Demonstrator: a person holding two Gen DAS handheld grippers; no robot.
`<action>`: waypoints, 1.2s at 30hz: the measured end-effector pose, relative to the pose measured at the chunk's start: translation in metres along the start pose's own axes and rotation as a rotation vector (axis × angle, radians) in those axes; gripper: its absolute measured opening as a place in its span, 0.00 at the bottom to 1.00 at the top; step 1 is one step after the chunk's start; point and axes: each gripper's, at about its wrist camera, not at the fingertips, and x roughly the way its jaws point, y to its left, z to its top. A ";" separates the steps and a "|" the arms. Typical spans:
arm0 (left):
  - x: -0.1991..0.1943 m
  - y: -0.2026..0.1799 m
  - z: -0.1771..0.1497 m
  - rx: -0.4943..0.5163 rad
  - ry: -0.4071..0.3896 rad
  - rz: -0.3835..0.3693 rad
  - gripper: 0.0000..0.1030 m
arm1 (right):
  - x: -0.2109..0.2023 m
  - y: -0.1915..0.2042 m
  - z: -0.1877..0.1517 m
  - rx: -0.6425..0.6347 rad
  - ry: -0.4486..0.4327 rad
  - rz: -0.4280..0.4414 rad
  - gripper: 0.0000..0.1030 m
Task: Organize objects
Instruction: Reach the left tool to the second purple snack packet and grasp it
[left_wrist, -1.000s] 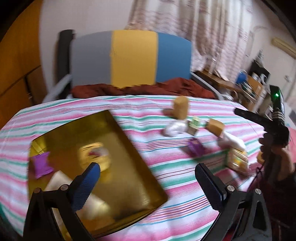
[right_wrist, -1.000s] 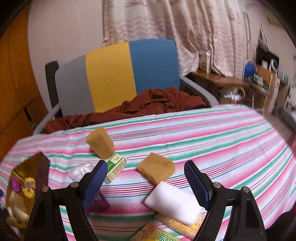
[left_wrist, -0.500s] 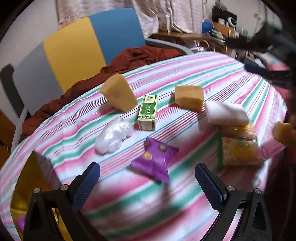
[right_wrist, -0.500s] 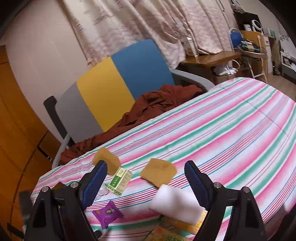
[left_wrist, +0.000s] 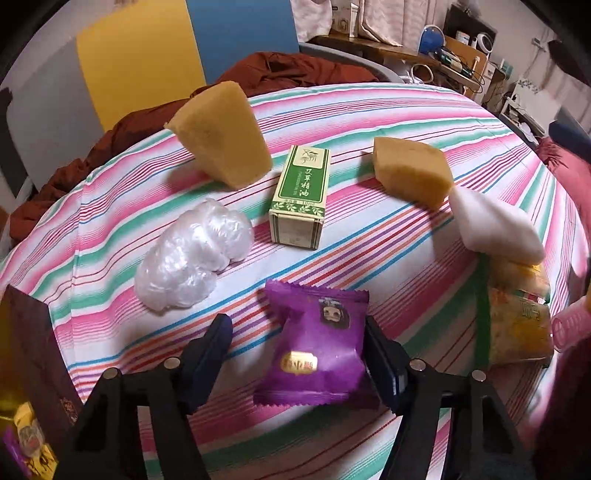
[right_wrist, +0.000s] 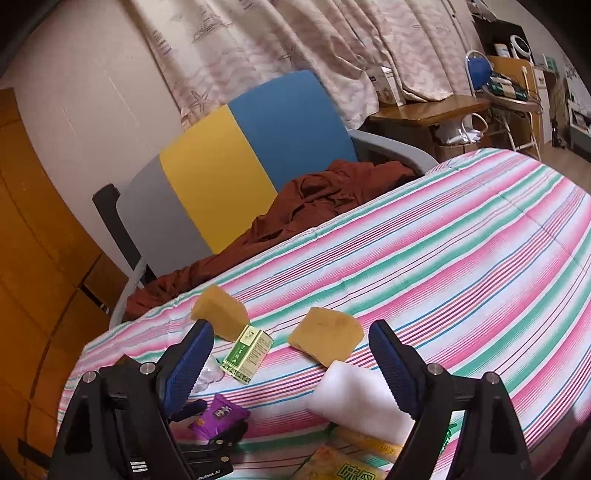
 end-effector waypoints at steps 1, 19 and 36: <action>-0.001 0.001 -0.002 -0.011 -0.006 -0.001 0.68 | 0.000 0.002 -0.001 -0.007 0.000 0.001 0.85; -0.023 -0.012 -0.025 0.040 -0.015 0.030 1.00 | 0.011 0.013 -0.009 -0.062 0.043 -0.019 0.85; -0.005 -0.005 0.009 0.086 0.033 -0.023 0.50 | 0.013 0.010 -0.009 -0.050 0.065 -0.005 0.85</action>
